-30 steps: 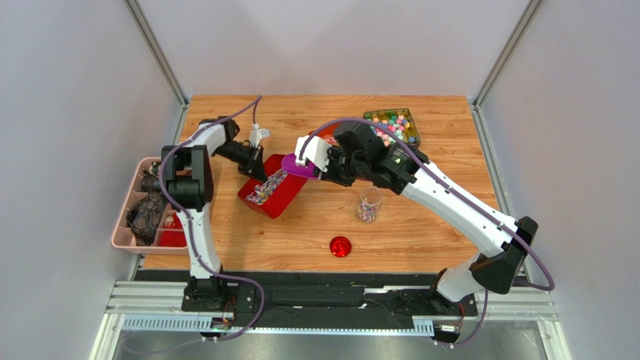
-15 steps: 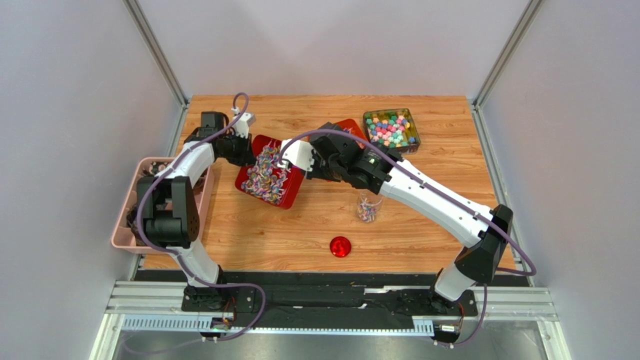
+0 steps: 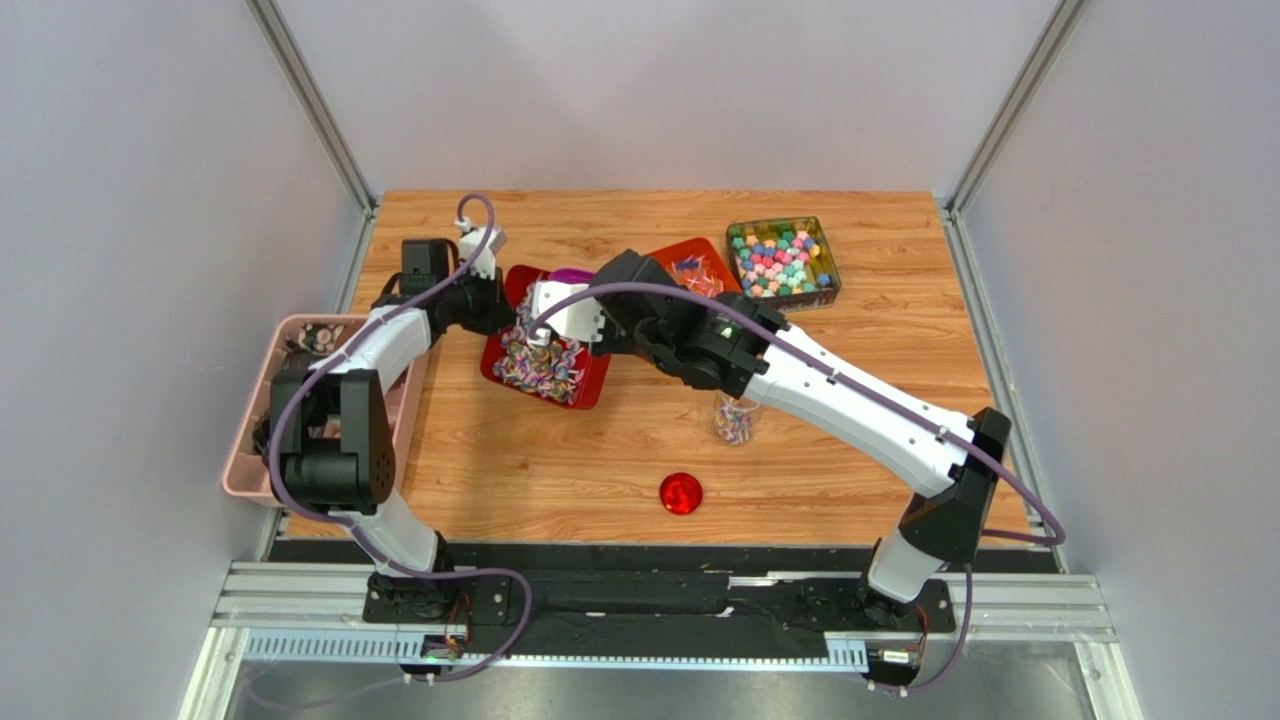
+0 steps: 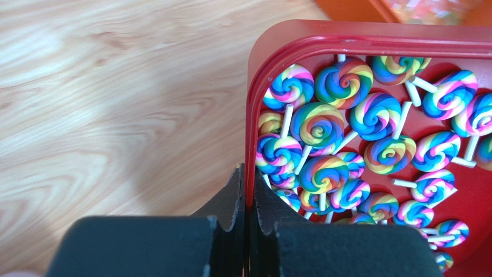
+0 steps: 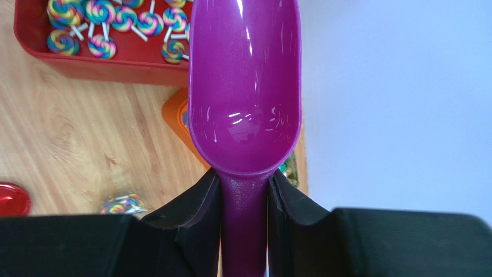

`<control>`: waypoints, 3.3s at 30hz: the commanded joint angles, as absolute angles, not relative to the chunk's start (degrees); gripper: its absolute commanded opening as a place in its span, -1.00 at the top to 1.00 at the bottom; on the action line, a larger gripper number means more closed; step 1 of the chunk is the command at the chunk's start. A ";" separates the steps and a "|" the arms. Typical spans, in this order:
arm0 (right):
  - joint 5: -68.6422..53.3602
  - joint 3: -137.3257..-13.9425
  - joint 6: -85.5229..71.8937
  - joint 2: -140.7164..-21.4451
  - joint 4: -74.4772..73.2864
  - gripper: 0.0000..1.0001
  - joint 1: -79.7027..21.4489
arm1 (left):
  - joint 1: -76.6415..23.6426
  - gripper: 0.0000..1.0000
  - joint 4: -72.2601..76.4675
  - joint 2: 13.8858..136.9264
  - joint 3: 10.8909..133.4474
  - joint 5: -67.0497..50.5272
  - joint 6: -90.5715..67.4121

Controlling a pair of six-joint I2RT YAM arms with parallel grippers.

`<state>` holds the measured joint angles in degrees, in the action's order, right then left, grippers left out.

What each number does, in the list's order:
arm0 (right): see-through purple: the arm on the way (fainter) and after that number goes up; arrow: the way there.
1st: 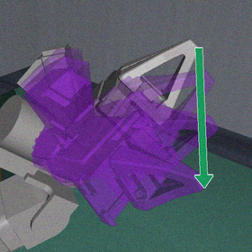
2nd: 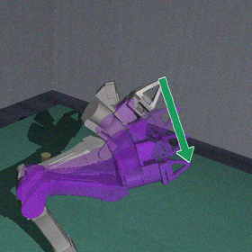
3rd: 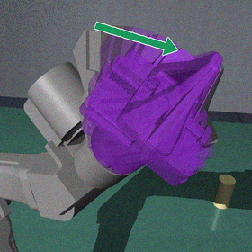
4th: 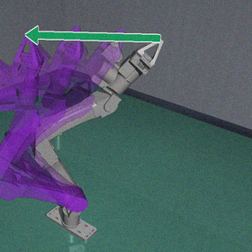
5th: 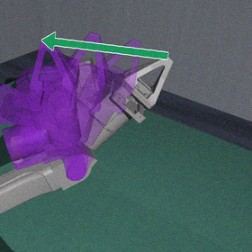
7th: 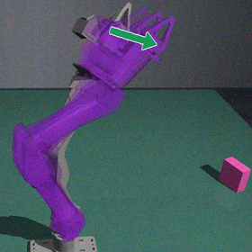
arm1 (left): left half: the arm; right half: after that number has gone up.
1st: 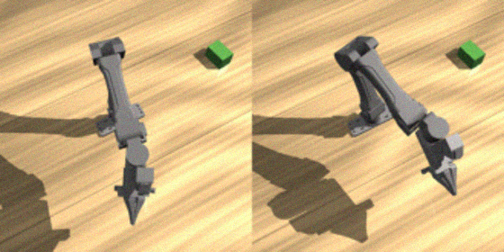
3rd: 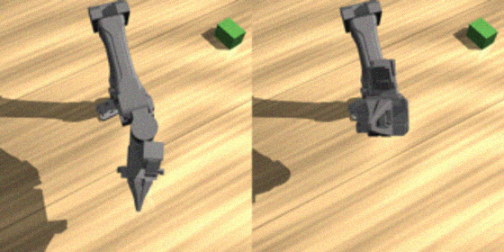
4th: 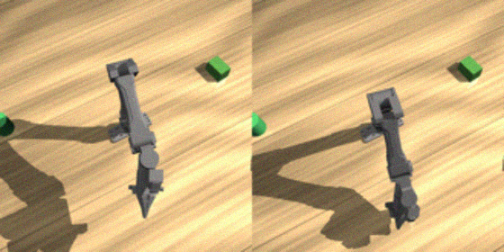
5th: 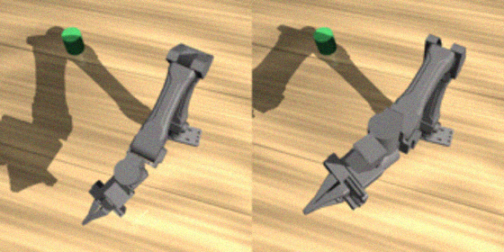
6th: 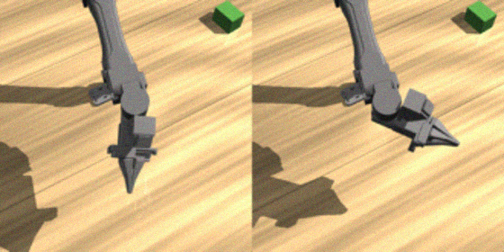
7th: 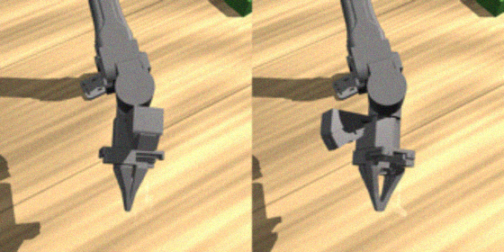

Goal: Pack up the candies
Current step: Scoop the fake candies from the storage box.

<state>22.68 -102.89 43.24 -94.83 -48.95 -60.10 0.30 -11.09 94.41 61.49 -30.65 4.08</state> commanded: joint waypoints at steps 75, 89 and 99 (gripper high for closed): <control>51.59 -118.66 56.42 -127.35 -63.98 1.00 -63.89 | -7.56 1.00 -11.42 87.10 62.75 -5.71 0.35; 42.29 -136.93 52.57 -139.57 -76.98 1.00 -68.99 | -7.56 1.00 -13.10 88.42 63.81 -2.63 -1.67; 28.92 -133.79 41.23 -136.68 -80.16 1.00 -68.03 | -7.56 1.00 -13.45 89.12 63.90 -3.07 -3.87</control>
